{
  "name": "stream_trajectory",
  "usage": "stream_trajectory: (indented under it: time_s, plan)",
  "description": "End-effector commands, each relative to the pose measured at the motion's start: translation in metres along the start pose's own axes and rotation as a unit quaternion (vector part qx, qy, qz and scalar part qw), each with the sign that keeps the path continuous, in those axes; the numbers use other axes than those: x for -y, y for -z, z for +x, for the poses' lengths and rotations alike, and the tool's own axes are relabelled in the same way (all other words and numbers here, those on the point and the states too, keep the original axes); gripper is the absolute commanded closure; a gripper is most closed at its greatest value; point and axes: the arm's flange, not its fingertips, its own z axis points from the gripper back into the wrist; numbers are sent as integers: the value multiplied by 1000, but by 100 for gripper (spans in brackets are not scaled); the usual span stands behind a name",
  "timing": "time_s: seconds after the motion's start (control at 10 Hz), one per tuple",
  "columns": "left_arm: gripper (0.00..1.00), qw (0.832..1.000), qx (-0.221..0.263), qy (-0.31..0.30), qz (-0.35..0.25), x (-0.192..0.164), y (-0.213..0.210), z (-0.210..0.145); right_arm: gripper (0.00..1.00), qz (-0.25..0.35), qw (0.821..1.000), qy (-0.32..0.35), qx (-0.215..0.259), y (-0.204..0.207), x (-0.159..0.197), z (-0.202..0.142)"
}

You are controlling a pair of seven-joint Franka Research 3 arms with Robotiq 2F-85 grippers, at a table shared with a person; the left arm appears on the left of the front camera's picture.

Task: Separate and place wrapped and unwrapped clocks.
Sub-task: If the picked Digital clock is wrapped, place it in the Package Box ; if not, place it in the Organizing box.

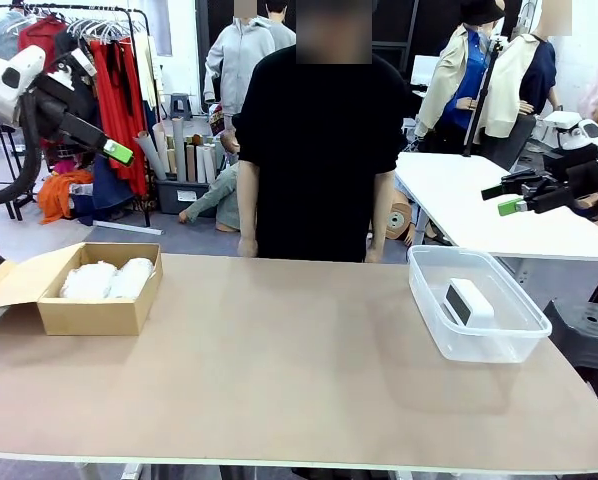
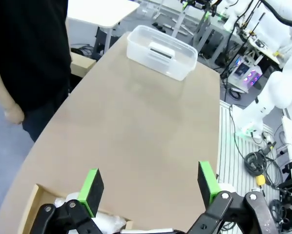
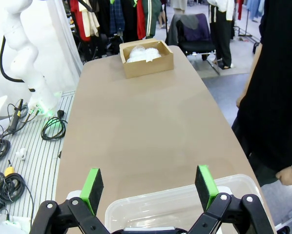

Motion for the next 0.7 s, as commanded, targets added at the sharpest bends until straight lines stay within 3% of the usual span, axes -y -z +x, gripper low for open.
stream_trajectory:
  time_s: [0.0,0.1,0.2,0.4,0.6]
  plan:
    - [0,1000,3,14,10,12,-3,2,0,0,1000,1,-2,0,-1,2]
    - [0,1000,0,0,0,0,0,0,0,0,1000,1,-2,0,-1,2]
    - [0,998,5,55,9,-15,8,-6,0,0,1000,1,-2,0,-1,2]
    - [0,988,61,141,-11,-21,11,-7,0,0,1000,1,-2,0,-1,2]
    - [0,976,64,208,-23,-26,17,-16,0,0,1000,1,-2,0,-1,2]
